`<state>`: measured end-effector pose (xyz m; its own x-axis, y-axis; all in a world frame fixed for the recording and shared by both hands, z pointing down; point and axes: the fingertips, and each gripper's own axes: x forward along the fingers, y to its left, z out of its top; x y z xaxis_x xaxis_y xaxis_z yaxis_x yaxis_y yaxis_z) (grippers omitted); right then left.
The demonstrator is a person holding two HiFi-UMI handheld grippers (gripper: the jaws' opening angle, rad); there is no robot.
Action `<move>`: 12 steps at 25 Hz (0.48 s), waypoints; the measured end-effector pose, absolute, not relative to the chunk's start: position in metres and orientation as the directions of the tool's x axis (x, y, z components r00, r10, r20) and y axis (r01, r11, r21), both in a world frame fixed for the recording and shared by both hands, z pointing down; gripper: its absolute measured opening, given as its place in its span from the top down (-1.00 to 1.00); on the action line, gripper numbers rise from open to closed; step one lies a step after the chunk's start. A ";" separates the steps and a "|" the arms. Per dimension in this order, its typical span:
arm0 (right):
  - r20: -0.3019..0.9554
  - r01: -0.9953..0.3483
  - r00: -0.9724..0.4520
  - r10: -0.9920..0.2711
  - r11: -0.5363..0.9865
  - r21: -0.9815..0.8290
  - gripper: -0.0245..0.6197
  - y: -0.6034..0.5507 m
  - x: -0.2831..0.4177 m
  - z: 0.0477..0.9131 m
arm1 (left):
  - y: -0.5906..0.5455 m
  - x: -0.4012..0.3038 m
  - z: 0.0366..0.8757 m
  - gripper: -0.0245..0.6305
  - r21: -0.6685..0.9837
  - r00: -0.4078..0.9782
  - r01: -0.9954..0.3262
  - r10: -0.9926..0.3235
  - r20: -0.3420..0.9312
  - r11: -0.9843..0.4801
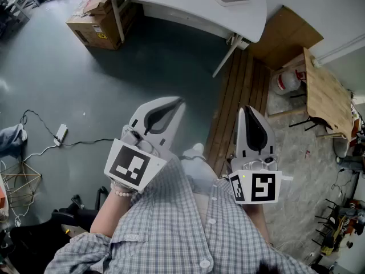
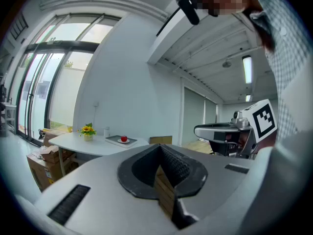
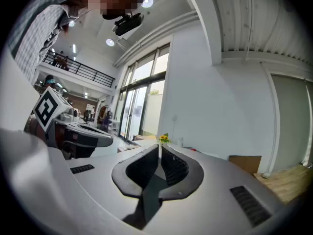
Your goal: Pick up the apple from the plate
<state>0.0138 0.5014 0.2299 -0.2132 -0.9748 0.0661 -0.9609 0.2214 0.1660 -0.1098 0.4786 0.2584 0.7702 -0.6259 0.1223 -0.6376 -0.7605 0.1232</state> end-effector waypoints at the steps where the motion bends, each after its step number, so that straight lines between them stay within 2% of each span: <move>1: 0.065 -0.961 -0.214 -0.975 0.222 0.166 0.82 0.502 0.014 0.230 | 0.479 -0.110 0.258 0.89 0.123 0.769 -0.639 -0.628 0.120 -0.759; 12: 0.059 -0.961 -0.210 -0.976 0.217 0.170 0.82 0.515 0.011 0.229 | 0.490 -0.114 0.257 0.89 0.120 0.767 -0.642 -0.632 0.113 -0.757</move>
<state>0.0105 0.5148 0.2287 -0.2103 -0.9759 0.0589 -0.9612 0.2174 0.1700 -0.1144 0.4897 0.2569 0.7667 -0.6320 0.1126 -0.6419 -0.7574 0.1198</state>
